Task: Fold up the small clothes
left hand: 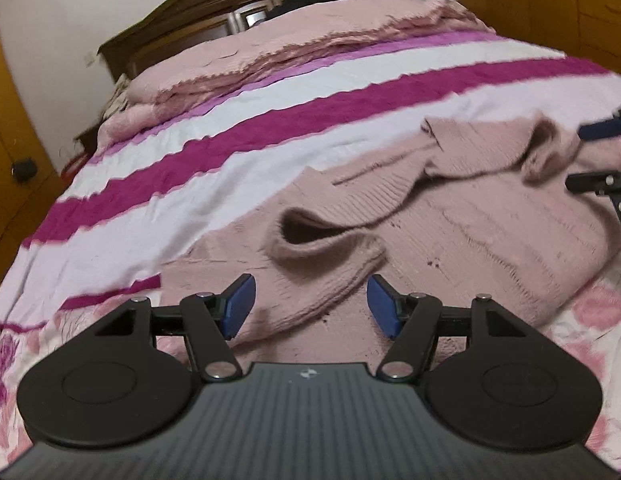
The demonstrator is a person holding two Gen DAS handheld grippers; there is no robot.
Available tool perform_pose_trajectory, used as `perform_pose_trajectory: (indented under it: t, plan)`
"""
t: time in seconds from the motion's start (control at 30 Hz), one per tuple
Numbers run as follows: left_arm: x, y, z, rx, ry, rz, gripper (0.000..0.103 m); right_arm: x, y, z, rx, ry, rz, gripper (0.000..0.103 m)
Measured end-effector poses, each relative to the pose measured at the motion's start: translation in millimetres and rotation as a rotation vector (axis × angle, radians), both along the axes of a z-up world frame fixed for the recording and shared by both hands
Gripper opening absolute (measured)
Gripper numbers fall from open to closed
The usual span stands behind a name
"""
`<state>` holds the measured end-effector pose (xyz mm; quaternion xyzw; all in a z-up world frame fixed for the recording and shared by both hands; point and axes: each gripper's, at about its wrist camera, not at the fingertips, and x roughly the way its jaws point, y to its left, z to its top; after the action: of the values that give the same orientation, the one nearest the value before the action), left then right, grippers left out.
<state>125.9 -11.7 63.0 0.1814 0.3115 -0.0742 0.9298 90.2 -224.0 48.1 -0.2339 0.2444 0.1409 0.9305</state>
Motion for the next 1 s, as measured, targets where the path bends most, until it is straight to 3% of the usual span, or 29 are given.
perform_pose_trajectory:
  t: [0.1,0.17,0.23,0.27,0.33,0.43,0.53,0.7,0.77,0.83,0.9,1.0]
  plan:
    - [8,-10,-21,0.122,-0.059,-0.004,0.069,11,5,-9,-0.055,-0.031,-0.005,0.056]
    - [12,-10,-27,0.134,-0.088,-0.01,0.064,19,8,-12,-0.08,-0.049,-0.003,0.055]
    - [17,-6,-25,0.102,-0.076,-0.015,0.02,25,6,-12,-0.071,-0.043,0.001,0.036]
    - [20,-3,-23,0.086,-0.076,0.0,0.019,30,5,-10,-0.058,-0.036,-0.02,0.016]
    - [25,6,-18,0.057,-0.112,0.044,0.016,36,-3,-4,-0.01,-0.064,-0.078,0.016]
    - [39,24,-12,0.024,-0.143,0.152,0.016,52,-20,3,0.072,-0.087,-0.203,0.016]
    - [62,44,-14,-0.009,-0.115,0.274,0.017,73,-39,-1,0.141,-0.035,-0.308,0.017]
    - [81,66,-19,-0.055,-0.05,0.344,0.021,84,-59,-7,0.209,0.022,-0.415,0.019]
    - [84,72,-20,-0.043,-0.046,0.355,0.028,81,-62,-4,0.227,0.019,-0.426,0.021]
    - [86,77,-18,-0.016,-0.053,0.393,0.048,76,-60,-1,0.228,0.004,-0.432,0.022]
    - [85,83,-14,0.004,-0.072,0.449,0.06,66,-56,5,0.231,-0.029,-0.423,0.022]
    - [75,87,-4,-0.026,-0.095,0.422,0.062,59,-54,15,0.257,-0.072,-0.358,0.022]
